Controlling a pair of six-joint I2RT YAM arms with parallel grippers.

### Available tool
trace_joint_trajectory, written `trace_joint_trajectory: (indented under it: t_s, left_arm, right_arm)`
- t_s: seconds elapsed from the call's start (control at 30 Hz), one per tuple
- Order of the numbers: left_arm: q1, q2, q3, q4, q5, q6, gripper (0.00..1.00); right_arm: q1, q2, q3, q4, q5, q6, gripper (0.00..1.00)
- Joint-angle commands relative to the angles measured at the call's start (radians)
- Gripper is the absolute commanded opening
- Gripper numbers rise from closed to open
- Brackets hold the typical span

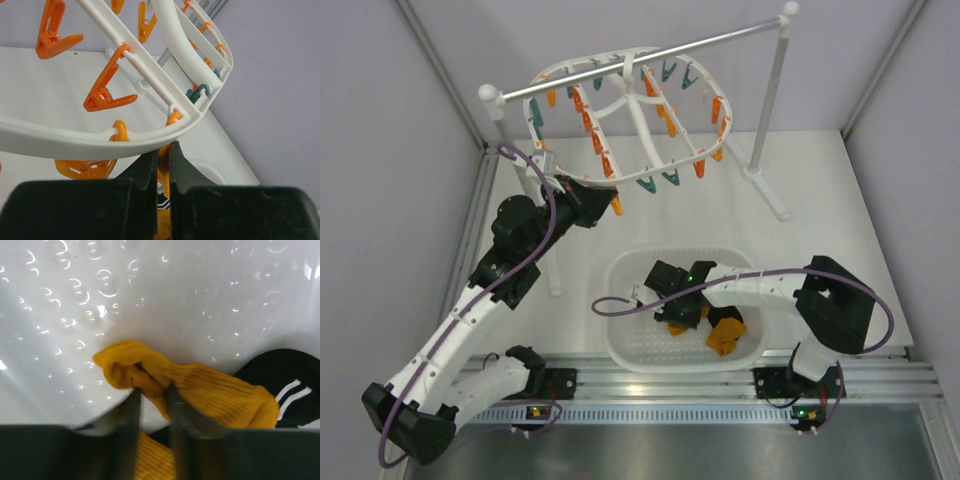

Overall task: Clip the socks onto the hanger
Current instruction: Pick up the sock from the bin, then clamp the sock onto the hanger.

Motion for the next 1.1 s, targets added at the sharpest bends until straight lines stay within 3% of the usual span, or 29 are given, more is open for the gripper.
trace_joint_trajectory:
  t_s: [0.0, 0.1, 0.3, 0.6, 0.8, 0.87, 1.07]
  left_arm:
    - [-0.008, -0.004, -0.019, -0.054, 0.057, 0.024, 0.00]
    - [-0.007, -0.005, -0.019, -0.054, 0.057, 0.024, 0.00]
    - [-0.007, -0.007, -0.014, -0.054, 0.060, 0.023, 0.00]
    - [-0.007, 0.004, -0.015, -0.045, 0.067, 0.012, 0.00]
    - [-0.007, 0.004, -0.014, -0.051, 0.075, 0.012, 0.00]
    - [-0.007, 0.002, -0.014, -0.051, 0.083, 0.014, 0.00]
    - [-0.007, 0.005, -0.019, -0.053, 0.124, 0.017, 0.00]
  right_arm:
    - [0.002, -0.002, 0.005, 0.053, 0.017, -0.061, 0.15]
    - [-0.007, -0.042, 0.040, 0.038, 0.014, -0.053, 0.00]
    - [-0.083, -0.224, 0.149, 0.009, -0.040, -0.033, 0.00]
    - [-0.257, -0.359, 0.149, 0.052, -0.201, -0.030, 0.00]
    - [-0.314, -0.460, 0.088, 0.211, -0.295, -0.012, 0.00]
    - [-0.312, -0.488, 0.057, 0.287, -0.270, -0.044, 0.00]
    - [-0.205, -0.537, 0.014, 0.423, 0.001, -0.229, 0.00]
